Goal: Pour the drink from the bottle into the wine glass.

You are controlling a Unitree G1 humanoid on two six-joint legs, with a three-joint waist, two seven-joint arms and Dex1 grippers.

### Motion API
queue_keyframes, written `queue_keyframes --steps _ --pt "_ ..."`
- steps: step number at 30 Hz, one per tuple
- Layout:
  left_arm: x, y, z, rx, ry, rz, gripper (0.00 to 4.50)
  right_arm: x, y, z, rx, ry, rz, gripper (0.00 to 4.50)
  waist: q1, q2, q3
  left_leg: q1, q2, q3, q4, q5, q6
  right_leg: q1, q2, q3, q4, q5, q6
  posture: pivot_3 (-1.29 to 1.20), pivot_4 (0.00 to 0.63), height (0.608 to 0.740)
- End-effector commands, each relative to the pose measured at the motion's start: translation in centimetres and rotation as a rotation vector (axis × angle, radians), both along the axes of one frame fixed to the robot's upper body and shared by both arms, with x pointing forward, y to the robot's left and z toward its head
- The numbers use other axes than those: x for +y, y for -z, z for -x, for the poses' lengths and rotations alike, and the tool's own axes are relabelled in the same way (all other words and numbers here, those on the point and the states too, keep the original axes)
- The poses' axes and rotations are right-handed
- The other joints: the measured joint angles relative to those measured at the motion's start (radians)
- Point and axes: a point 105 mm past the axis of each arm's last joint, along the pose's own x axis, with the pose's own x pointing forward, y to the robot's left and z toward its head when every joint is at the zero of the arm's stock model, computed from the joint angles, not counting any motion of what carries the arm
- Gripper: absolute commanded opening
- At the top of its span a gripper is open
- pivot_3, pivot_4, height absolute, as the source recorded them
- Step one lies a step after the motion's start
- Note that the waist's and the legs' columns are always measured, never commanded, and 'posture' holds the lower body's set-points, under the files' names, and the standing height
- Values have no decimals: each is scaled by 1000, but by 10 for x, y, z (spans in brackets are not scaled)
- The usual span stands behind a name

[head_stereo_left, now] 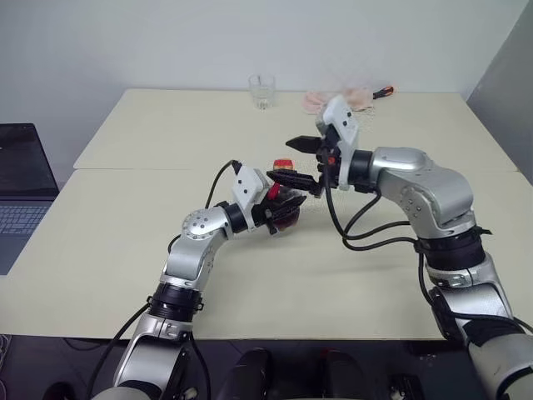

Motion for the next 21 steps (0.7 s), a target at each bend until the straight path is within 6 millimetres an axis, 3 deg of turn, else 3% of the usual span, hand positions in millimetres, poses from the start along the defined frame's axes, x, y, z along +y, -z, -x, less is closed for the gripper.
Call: queue_keyframes --steps 1,8,11,15,21 --pt "-1 -19 5 -79 18 23 1447 -20 -13 10 -33 -6 -24 4500 0 0 0 0 0 0 0 0 0 0 0 0 0 0 0 0 150 740" --pt "-2 -19 5 -77 21 20 1447 -40 -4 32 4 -65 29 4500 -1 0 0 0 0 0 0 0 0 0 0 0 0 0 0 0 150 740" --pt "-3 -19 4 -77 25 19 1447 -33 -10 41 -4 -104 4 4500 -4 0 0 0 1 0 -1 0 0 0 0 0 0 0 0 0 150 740" --pt "-4 -19 4 -78 30 19 1447 -20 -21 31 -24 -30 -57 4500 -3 0 0 0 1 0 -1 0 0 0 0 0 0 0 0 0 150 740" --pt "-3 -19 4 -78 24 21 1447 -4 -20 27 -8 54 -75 4500 2 0 0 0 0 0 0 0 0 0 0 0 0 0 0 0 150 740"
